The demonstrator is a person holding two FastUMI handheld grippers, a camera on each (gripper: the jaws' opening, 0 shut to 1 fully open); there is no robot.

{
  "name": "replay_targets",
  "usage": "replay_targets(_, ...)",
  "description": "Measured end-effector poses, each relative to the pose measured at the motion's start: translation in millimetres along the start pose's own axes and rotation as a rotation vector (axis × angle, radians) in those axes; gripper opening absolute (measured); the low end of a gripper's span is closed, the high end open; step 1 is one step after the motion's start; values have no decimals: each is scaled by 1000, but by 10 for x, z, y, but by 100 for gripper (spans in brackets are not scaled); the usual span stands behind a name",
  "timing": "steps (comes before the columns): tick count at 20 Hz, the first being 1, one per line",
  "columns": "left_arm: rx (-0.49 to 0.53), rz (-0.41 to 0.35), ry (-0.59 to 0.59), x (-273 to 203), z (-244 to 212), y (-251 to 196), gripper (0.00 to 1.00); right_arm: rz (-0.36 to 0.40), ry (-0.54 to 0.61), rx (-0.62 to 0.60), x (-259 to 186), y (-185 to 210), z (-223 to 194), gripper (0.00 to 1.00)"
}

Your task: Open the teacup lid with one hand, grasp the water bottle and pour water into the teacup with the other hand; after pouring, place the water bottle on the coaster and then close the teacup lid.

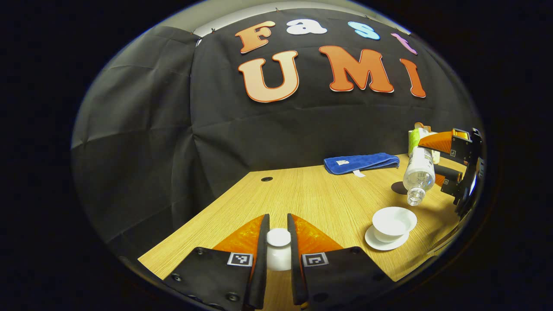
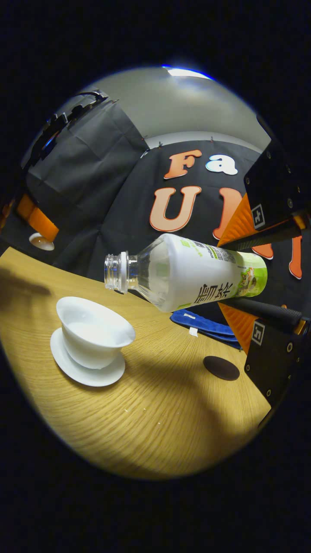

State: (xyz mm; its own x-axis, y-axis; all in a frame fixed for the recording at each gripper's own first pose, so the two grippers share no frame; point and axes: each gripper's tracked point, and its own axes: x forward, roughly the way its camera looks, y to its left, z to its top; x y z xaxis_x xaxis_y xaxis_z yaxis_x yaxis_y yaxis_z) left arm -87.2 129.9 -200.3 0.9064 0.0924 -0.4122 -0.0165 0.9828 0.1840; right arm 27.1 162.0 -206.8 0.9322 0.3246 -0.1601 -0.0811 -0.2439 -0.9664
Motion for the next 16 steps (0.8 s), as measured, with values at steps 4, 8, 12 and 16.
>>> replay_targets(4, 5, -10, -9, -5, 45, -94, 27, 59, 65, 288, 59, 92, -159, 63)
replay_targets(8, 6, -27, -26, -2, 146, -232, 26, 34, 105, 505, -9, -91, -418, 63)
replay_targets(12, 13, -54, -46, 20, 265, -425, 28, 30, 158, 735, 71, -154, -672, 63)
replay_targets(16, 26, -75, -54, 48, 319, -592, 28, 23, 189, 878, 90, -147, -877, 63)
